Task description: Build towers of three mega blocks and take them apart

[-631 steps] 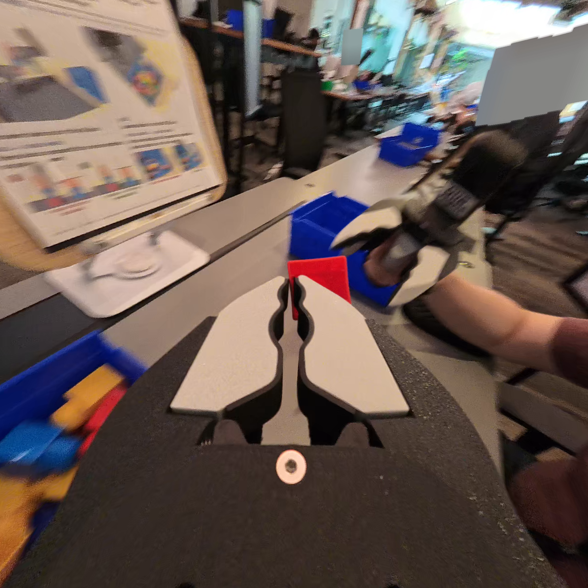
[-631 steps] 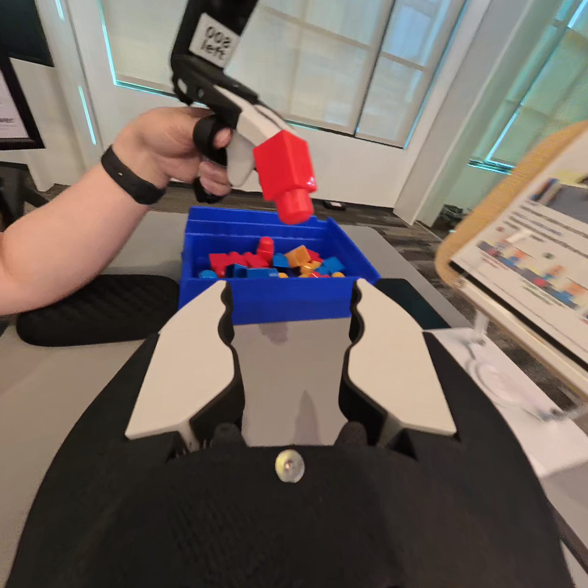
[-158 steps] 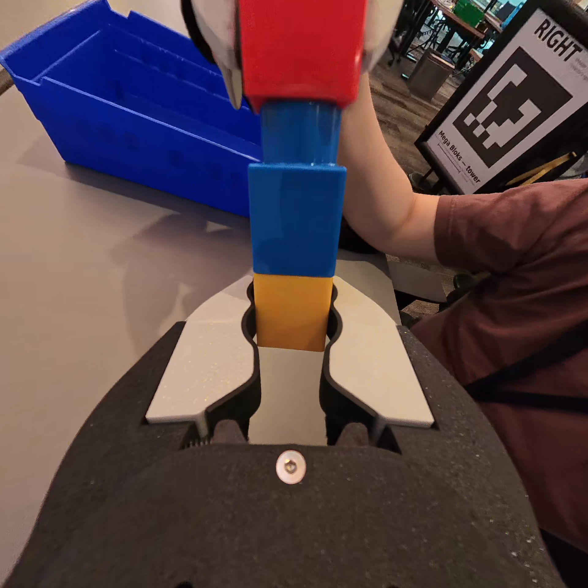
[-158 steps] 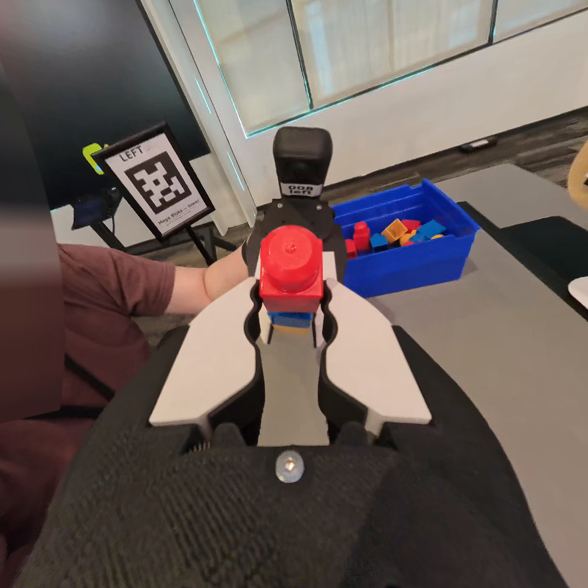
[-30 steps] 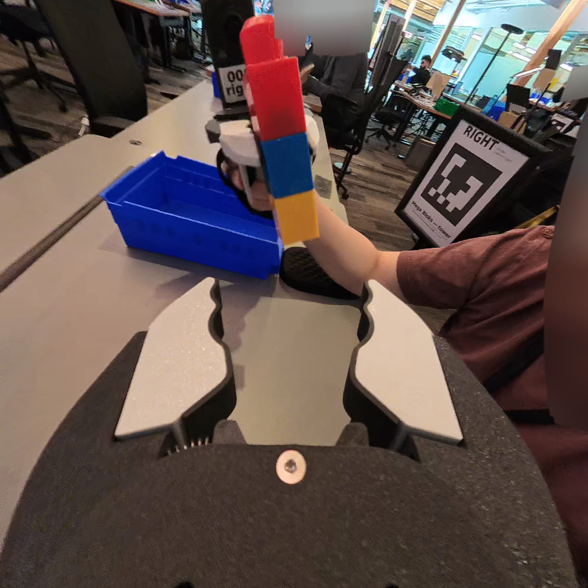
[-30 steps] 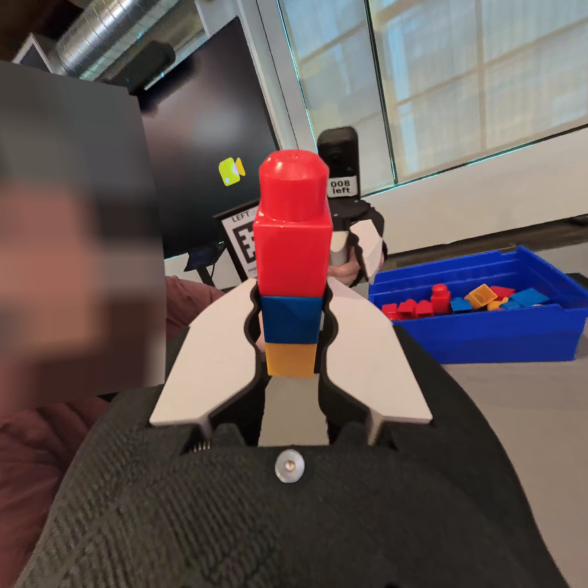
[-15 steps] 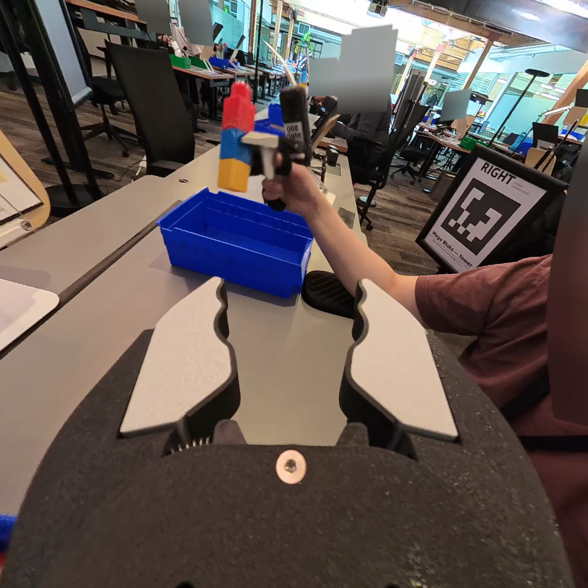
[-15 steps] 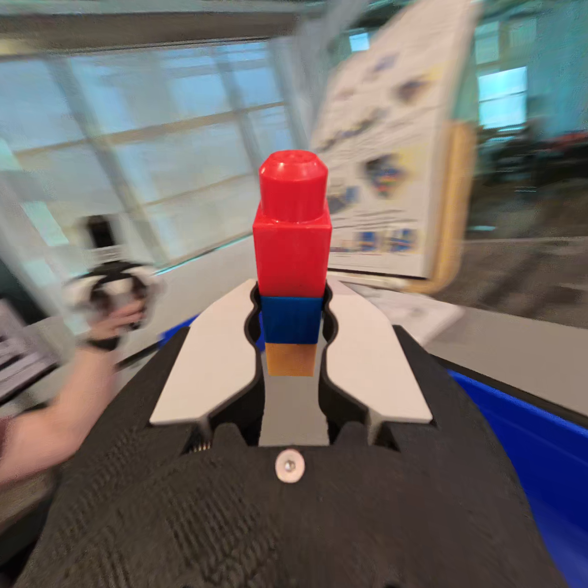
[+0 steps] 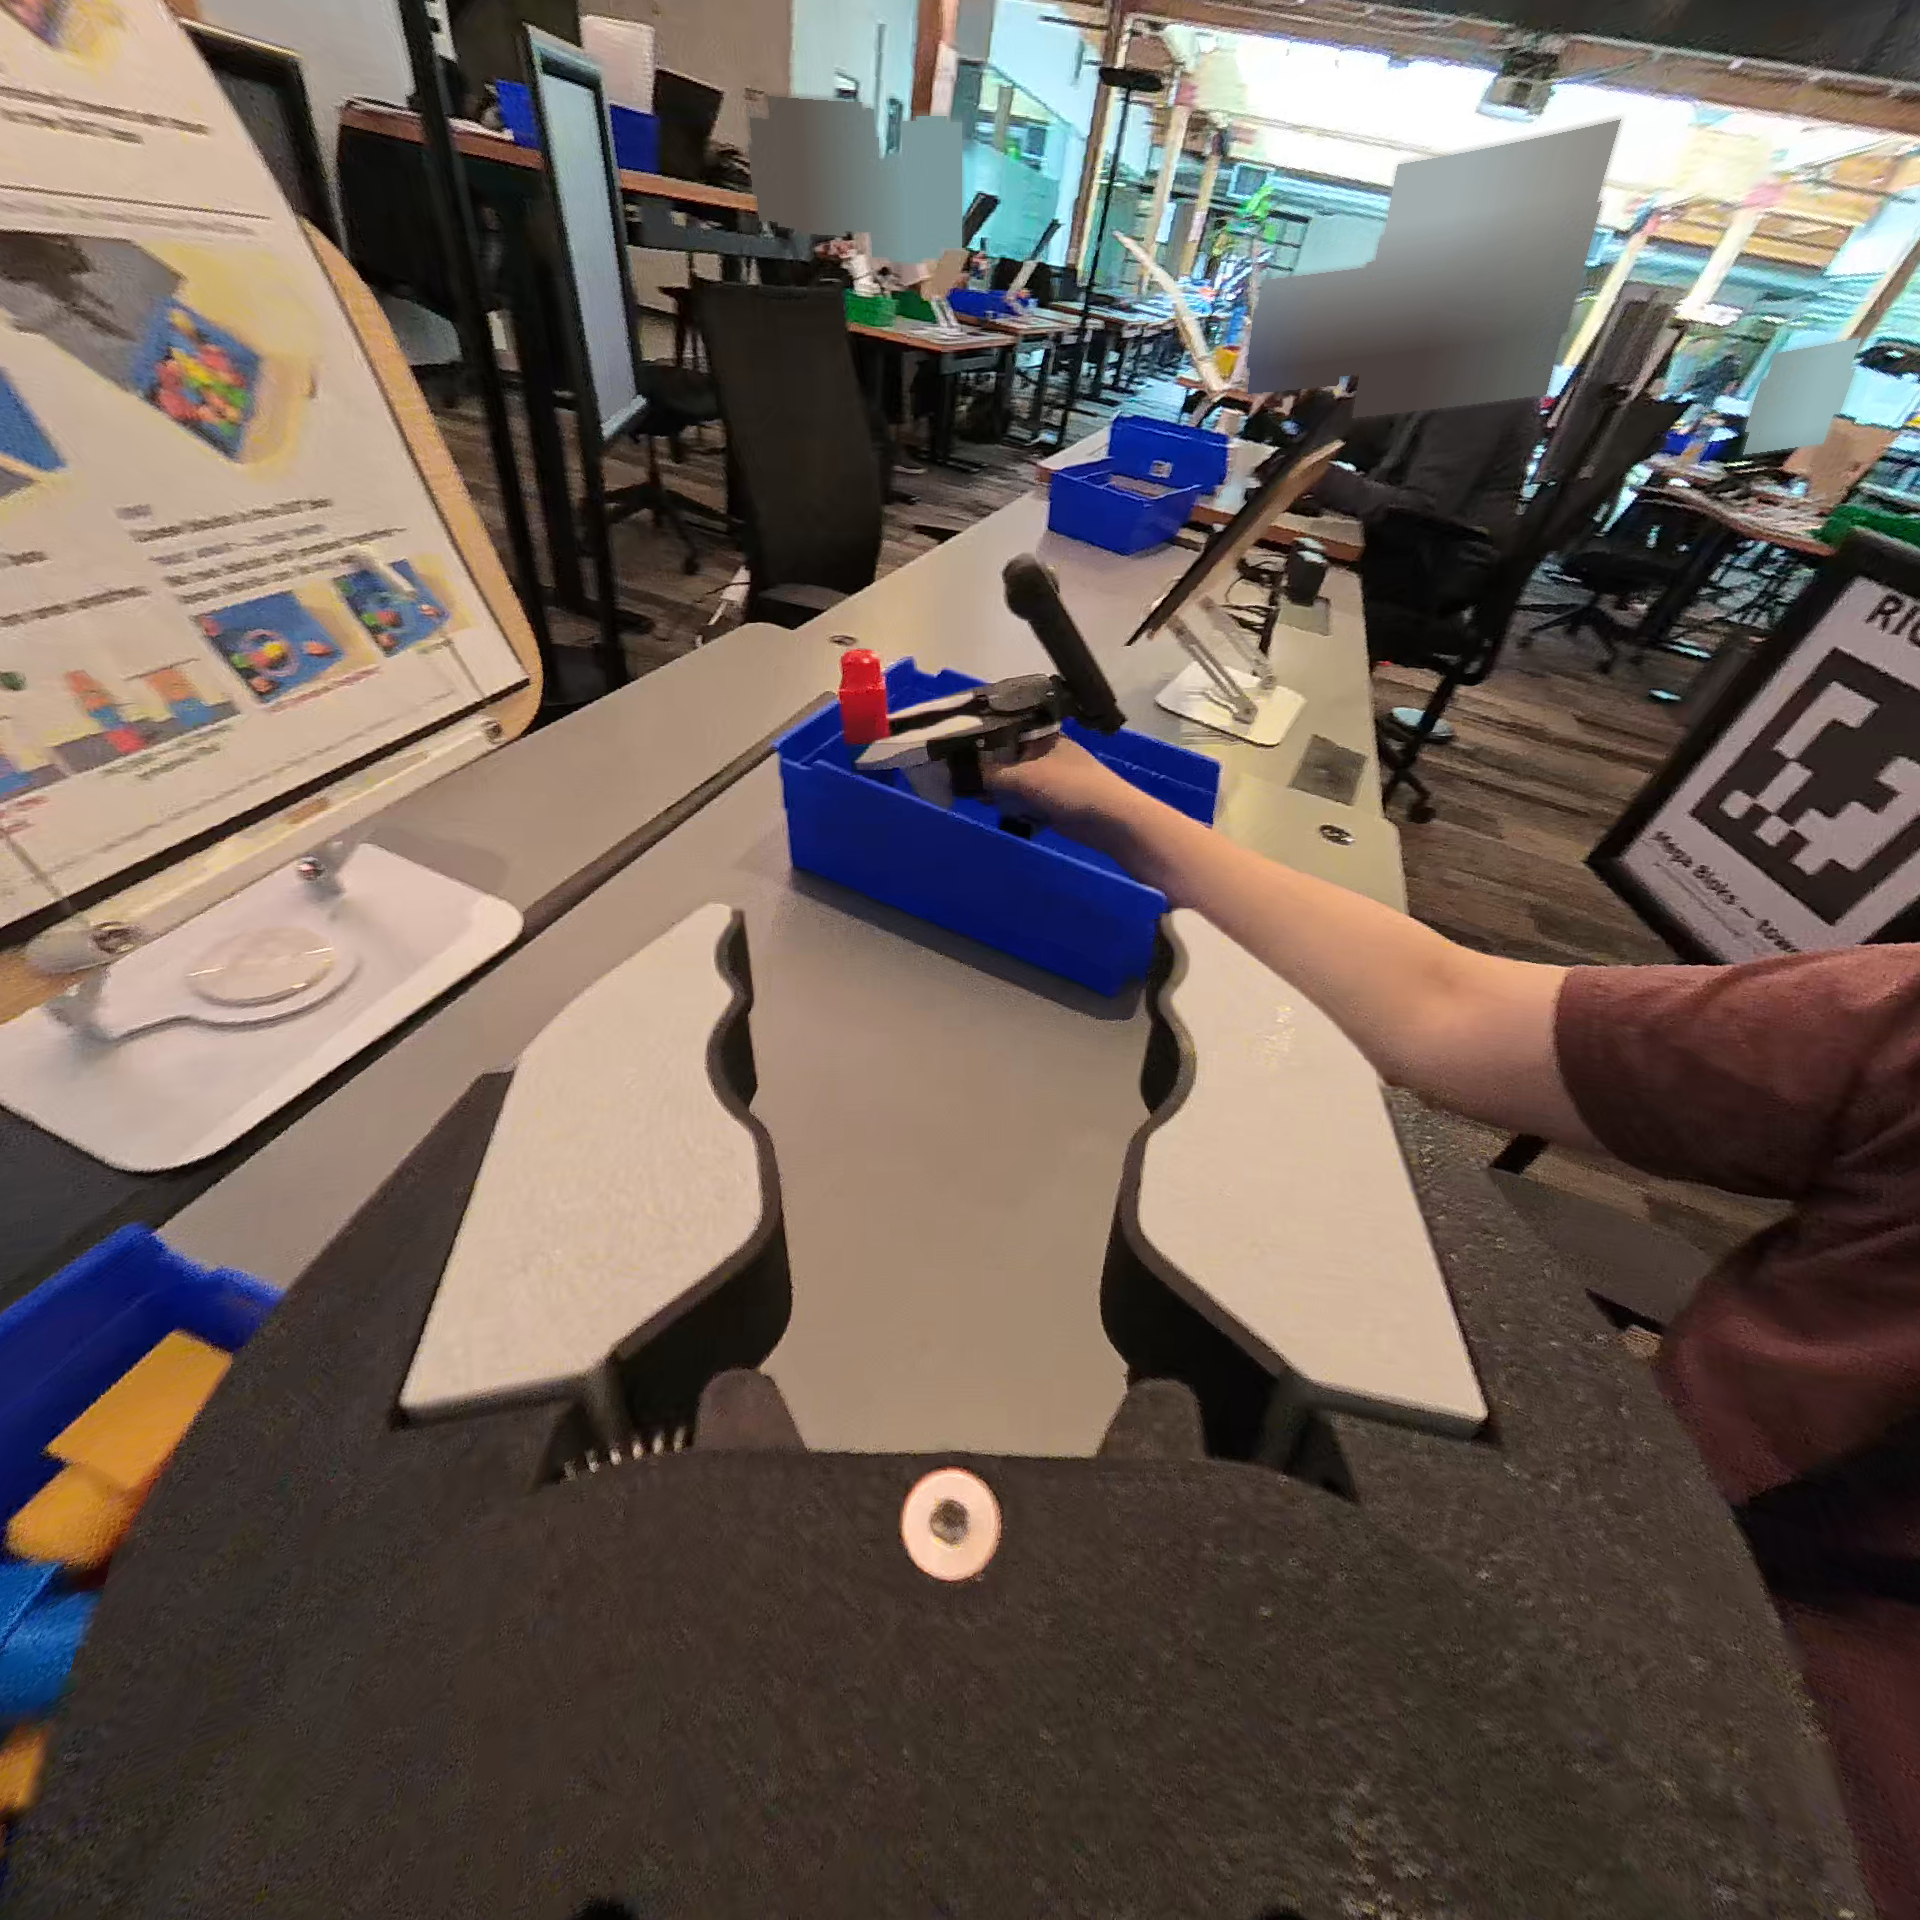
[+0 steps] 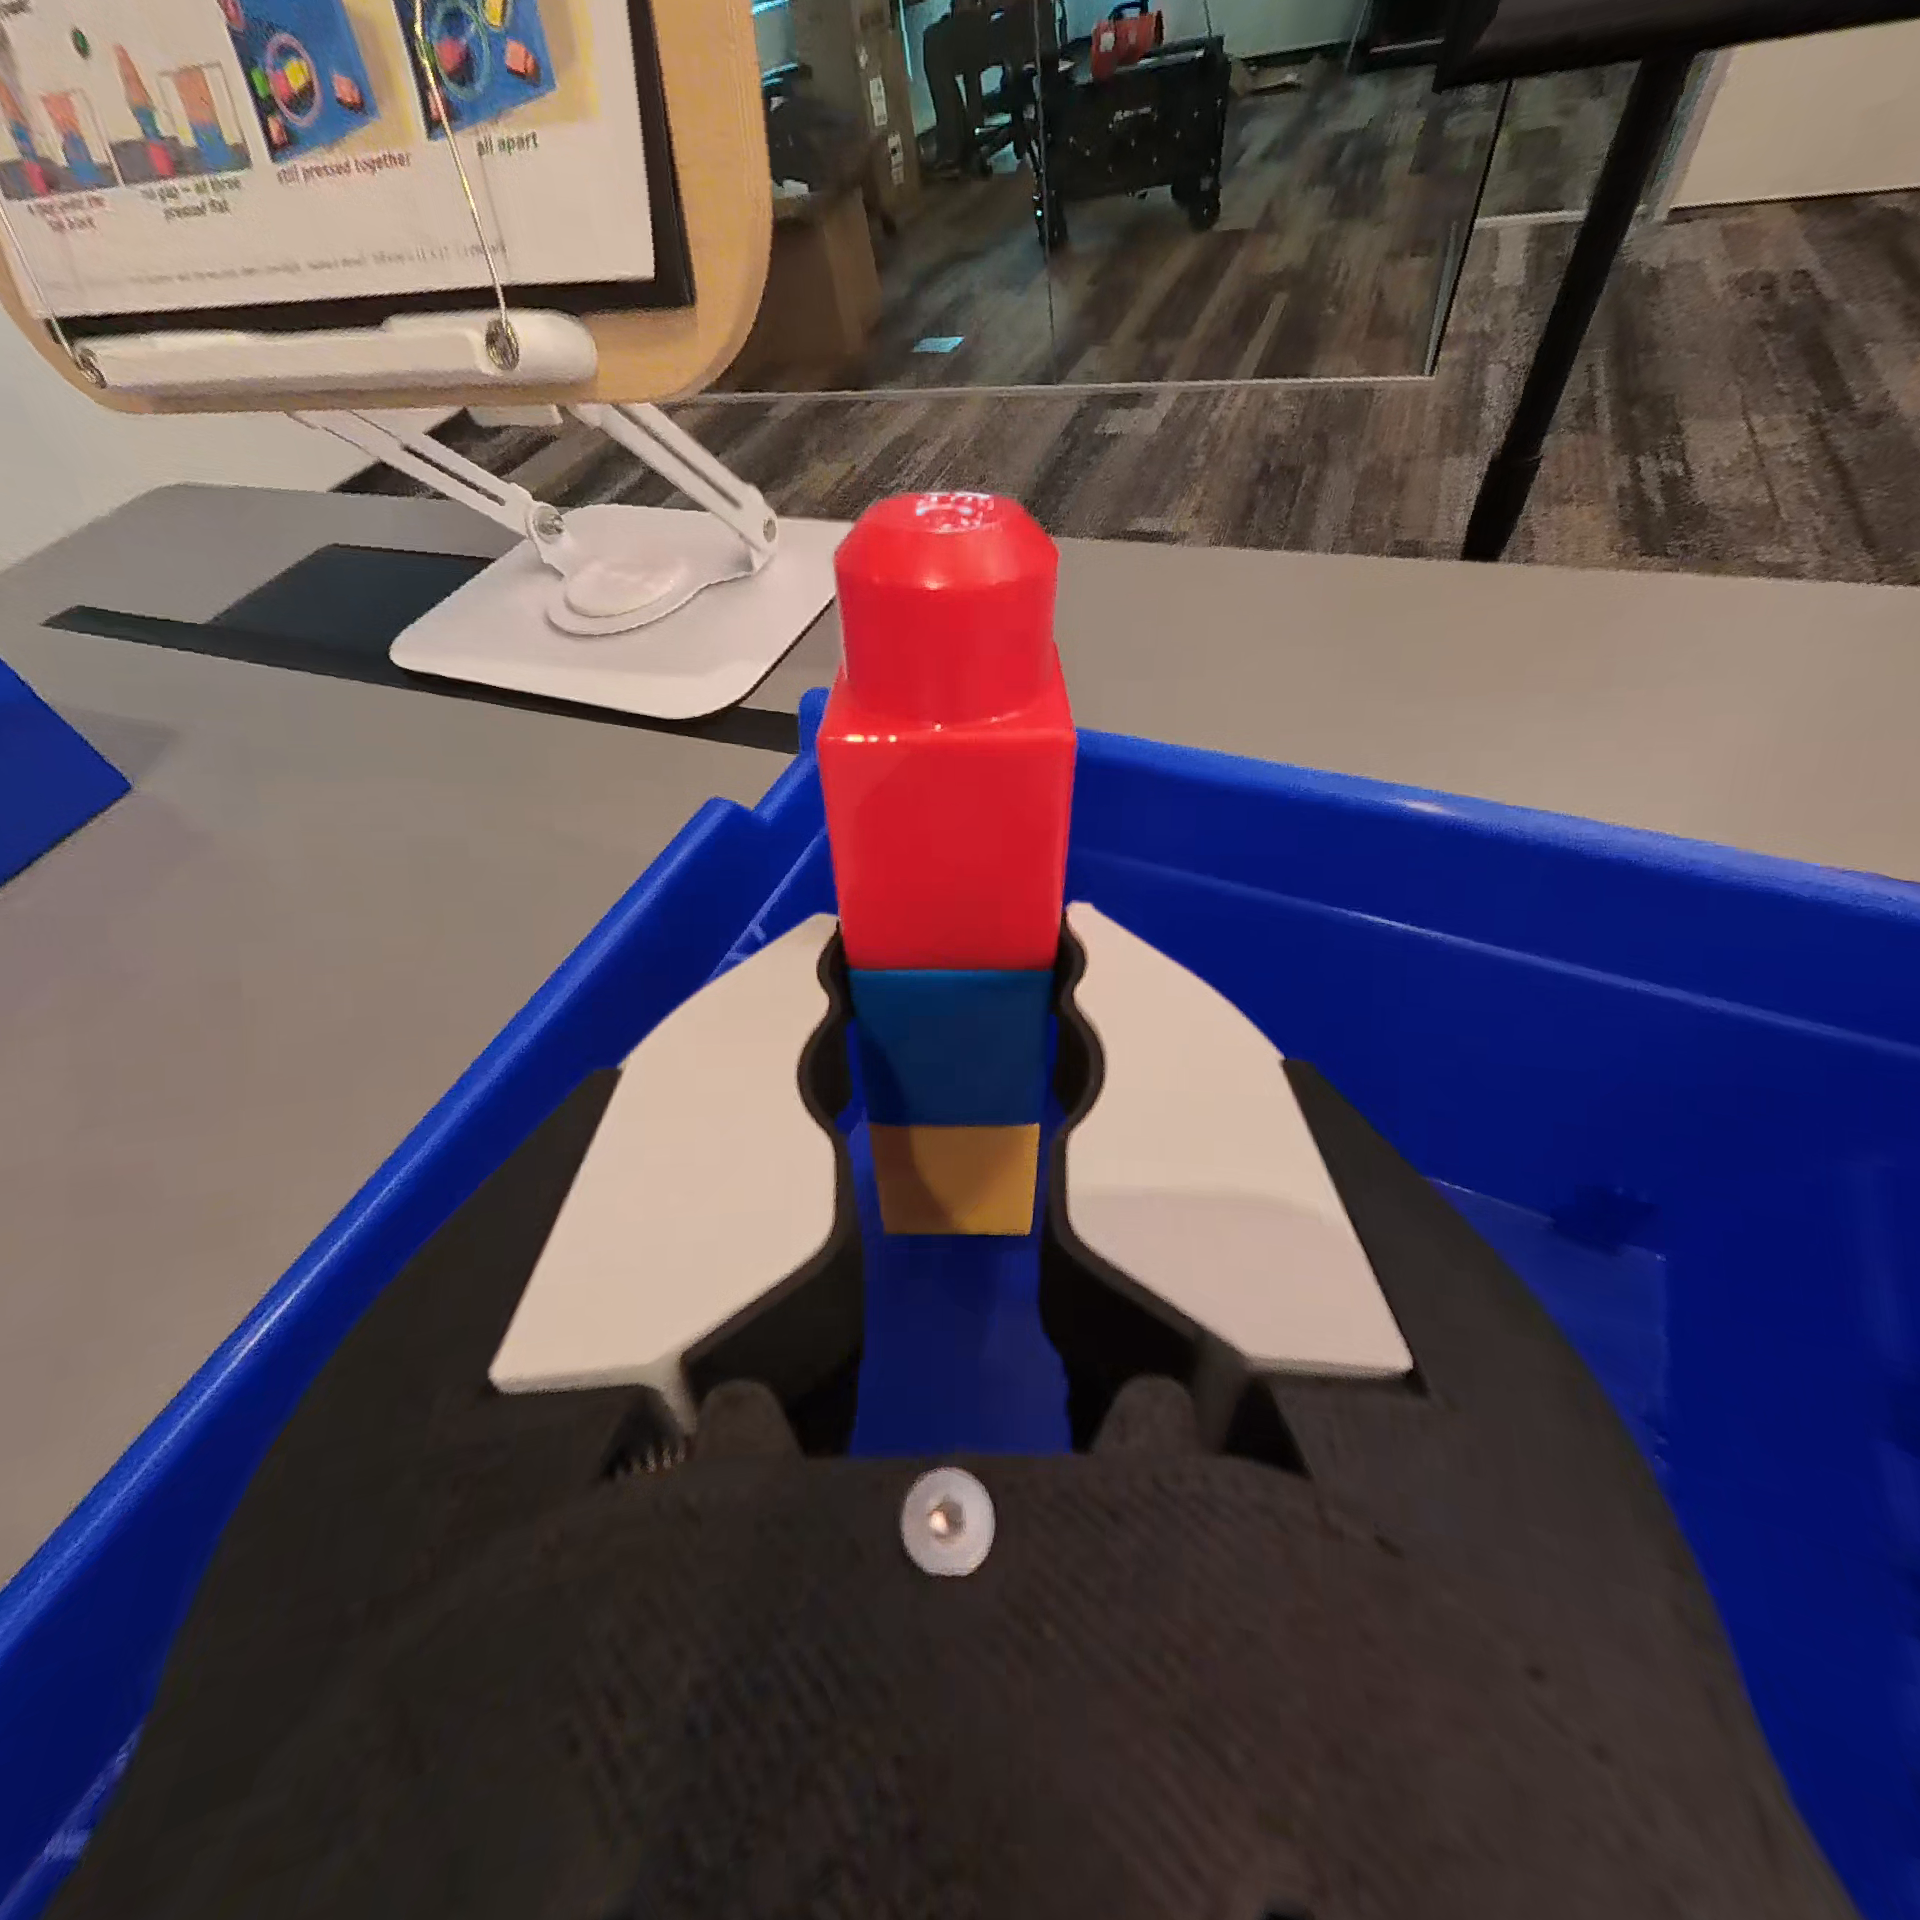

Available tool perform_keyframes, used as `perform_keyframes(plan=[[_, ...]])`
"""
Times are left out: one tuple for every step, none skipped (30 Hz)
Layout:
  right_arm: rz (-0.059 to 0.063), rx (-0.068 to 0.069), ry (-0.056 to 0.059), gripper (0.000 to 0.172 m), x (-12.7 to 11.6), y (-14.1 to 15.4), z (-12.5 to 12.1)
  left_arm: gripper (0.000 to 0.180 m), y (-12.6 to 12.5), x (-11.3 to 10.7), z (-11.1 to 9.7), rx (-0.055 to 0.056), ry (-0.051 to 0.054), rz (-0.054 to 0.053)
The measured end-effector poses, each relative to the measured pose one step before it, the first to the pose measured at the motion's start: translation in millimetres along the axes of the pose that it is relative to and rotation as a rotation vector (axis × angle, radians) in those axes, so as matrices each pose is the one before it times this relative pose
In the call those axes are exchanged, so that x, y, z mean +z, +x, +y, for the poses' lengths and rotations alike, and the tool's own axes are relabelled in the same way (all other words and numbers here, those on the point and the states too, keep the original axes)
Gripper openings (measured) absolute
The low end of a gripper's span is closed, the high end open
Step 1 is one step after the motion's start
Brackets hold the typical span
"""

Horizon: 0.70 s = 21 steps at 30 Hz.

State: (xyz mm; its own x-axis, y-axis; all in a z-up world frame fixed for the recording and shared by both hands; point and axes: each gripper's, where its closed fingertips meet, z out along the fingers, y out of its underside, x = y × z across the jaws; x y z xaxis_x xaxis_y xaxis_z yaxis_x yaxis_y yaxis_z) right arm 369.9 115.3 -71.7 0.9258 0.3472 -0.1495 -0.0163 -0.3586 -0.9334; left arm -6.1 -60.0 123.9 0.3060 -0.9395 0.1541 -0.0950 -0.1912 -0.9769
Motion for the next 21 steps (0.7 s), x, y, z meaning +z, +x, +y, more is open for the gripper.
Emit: perform_keyframes(plan=[[0.0020, -0.0059, -0.0203, 0.036, 3.01, -1.35, 3.95, 0.073, -1.64, -1.83, 0.32, -0.0018, -0.0015, -0.0070], [0.0126, -0.0155, -0.0168, 0.036, 2.68, -0.30, 3.21, 0.073, -0.72, -1.52, -0.42, -0.0009, 0.0030, -0.0020], [0.0153, -0.0175, -0.0151, 0.036, 2.55, -0.17, 2.89, 0.073, -0.51, -1.18, -0.99, -0.0003, 0.0059, -0.0014], [0.0091, -0.0188, -0.0150, 0.036, 2.21, -1.16, 2.38, 0.072, 0.01, -0.91, -0.86, -0.0007, 0.0047, 0.0007], [0.0119, -0.0167, -0.0067, 0.036, 1.91, -0.64, 0.66, 0.072, 0.61, -0.35, -0.34, -0.0004, 0.0017, 0.0037], [0.0142, -0.0098, -0.0025, 0.036, 1.53, 0.22, -0.17, 0.072, 0.47, -0.15, 0.08, 0.0007, -0.0011, 0.0025], [0.0128, -0.0053, -0.0025, 0.036, 1.45, 0.47, 0.34, 0.072, -0.02, 0.18, 0.11, 0.0027, -0.0014, -0.0019], [0.0085, -0.0037, -0.0090, 0.036, 1.66, 0.37, 1.60, 0.073, -0.85, 0.22, 0.21, 0.0008, -0.0011, -0.0067], [0.0053, -0.0003, -0.0140, 0.037, 1.65, 0.30, 2.48, 0.075, -1.51, 0.37, 0.10, -0.0035, -0.0003, -0.0095], [-0.0013, 0.0100, 0.0068, 0.037, 0.65, -0.55, -0.54, 0.076, -1.11, 0.28, 0.40, -0.0043, -0.0011, -0.0056], [0.0030, 0.0087, -0.0012, 0.037, -0.20, 0.47, 0.19, 0.076, -0.43, 0.40, 0.93, -0.0037, -0.0039, -0.0006], [-0.0002, -0.0047, -0.0044, 0.037, -0.87, 0.15, 0.51, 0.078, -0.35, 0.33, 0.77, -0.0036, -0.0041, -0.0010], [-0.0067, -0.0144, -0.0112, 0.038, -0.88, -0.68, 1.41, 0.078, -0.63, 0.03, 0.30, 0.0002, -0.0020, -0.0034], [-0.0043, -0.0036, -0.0129, 0.039, -0.69, -0.64, 1.67, 0.078, -0.44, -0.16, 0.06, 0.0031, -0.0001, -0.0029], [-0.0035, 0.0051, -0.0119, 0.038, -0.53, -0.21, 1.69, 0.078, -0.29, -0.54, -0.15, 0.0005, 0.0003, -0.0023], [-0.0052, 0.0047, -0.0184, 0.038, -0.05, -0.03, 2.80, 0.078, -0.37, -0.60, -0.01, -0.0016, -0.0003, -0.0023], [-0.0069, 0.0047, -0.0200, 0.038, 0.36, -0.25, 3.49, 0.078, -0.43, -0.84, 0.20, -0.0003, -0.0015, -0.0032], [-0.0112, -0.0009, -0.0227, 0.038, 0.86, -0.84, 4.24, 0.079, -0.55, -1.06, 0.40, 0.0018, -0.0034, -0.0045], [-0.0097, -0.0033, -0.0327, 0.039, 0.88, -0.53, 5.61, 0.079, -1.30, -1.25, 0.58, 0.0026, -0.0041, -0.0084], [-0.0064, 0.0015, -0.0253, 0.038, 1.17, -0.30, 4.38, 0.079, -1.74, -1.49, 0.41, 0.0015, -0.0032, -0.0116], [-0.0039, 0.0060, -0.0056, 0.039, 0.97, -0.26, 1.43, 0.080, -1.55, -1.72, 0.10, -0.0001, -0.0006, -0.0088]])
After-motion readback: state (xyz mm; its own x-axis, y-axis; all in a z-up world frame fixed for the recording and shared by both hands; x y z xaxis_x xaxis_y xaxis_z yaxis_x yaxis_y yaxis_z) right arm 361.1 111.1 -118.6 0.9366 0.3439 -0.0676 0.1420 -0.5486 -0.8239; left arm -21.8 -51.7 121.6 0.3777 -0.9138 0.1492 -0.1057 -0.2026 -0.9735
